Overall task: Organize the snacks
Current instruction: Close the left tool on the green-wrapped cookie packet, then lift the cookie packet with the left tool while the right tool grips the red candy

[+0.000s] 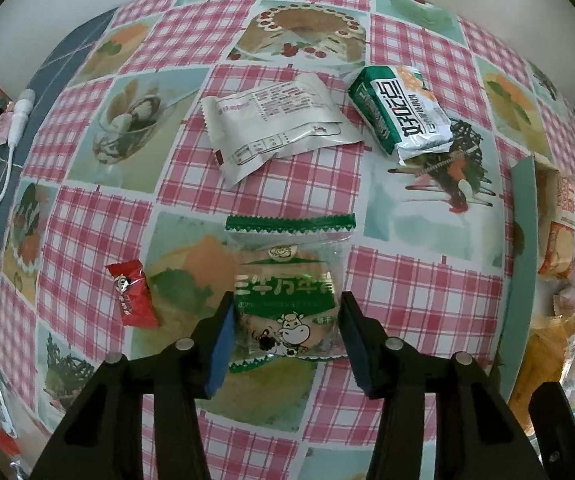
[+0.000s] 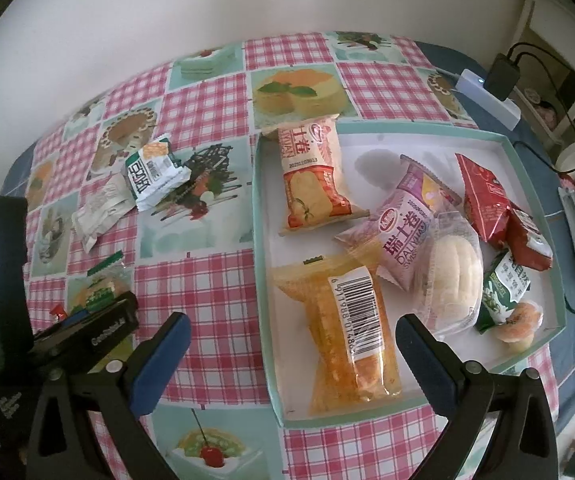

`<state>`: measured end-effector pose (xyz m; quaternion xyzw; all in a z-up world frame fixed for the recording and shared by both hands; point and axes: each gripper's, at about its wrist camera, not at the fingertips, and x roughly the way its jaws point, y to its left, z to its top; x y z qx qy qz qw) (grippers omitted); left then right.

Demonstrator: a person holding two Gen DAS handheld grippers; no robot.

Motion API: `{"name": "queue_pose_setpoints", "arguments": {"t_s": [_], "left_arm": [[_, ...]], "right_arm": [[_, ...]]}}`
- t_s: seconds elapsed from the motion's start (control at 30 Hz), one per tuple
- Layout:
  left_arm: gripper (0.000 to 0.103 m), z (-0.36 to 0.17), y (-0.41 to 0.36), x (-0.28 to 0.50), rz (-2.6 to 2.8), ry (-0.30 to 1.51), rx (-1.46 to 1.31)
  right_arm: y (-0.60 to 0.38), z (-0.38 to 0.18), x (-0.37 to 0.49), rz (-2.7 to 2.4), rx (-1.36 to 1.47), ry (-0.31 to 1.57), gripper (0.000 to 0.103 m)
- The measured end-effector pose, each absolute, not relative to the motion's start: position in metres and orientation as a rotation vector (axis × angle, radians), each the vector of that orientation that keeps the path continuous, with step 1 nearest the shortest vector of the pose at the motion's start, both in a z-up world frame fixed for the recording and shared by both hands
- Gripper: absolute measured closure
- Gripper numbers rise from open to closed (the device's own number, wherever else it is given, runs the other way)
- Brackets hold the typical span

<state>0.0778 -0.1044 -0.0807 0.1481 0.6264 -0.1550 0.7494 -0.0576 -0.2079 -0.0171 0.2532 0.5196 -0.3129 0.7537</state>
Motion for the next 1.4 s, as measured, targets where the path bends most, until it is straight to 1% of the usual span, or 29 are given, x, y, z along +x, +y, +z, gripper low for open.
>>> {"name": "queue_pose_setpoints", "arguments": {"t_s": [0.17,0.37,0.83,1.3,1.33,1.4], "left_arm": [[0.052,-0.073,-0.096,0.084,-0.348,1.378,0.293],[0.052,-0.054,-0.079,0.091,-0.345,1.345,0.272],[0.052,-0.026,0.002,0.128,-0.198,1.315,0.19],[0.052,-0.035,0.106,0.17,0.06,1.321,0.046],[0.052,-0.035,0.114,0.171,0.072,1.321,0.035],[0.052,-0.036,0.122,0.173,0.088,1.322,0.022]], "right_arm": [[-0.206,-0.017,-0.055,-0.683,0.54,1.138,0.0],[-0.201,-0.015,-0.05,-0.671,0.508,1.139,0.0],[-0.168,-0.016,-0.015,-0.61,0.448,1.117,0.0],[-0.11,-0.025,0.041,-0.466,0.426,1.125,0.0],[-0.106,-0.026,0.045,-0.454,0.428,1.128,0.001],[-0.097,-0.029,0.054,-0.43,0.425,1.133,0.006]]}}
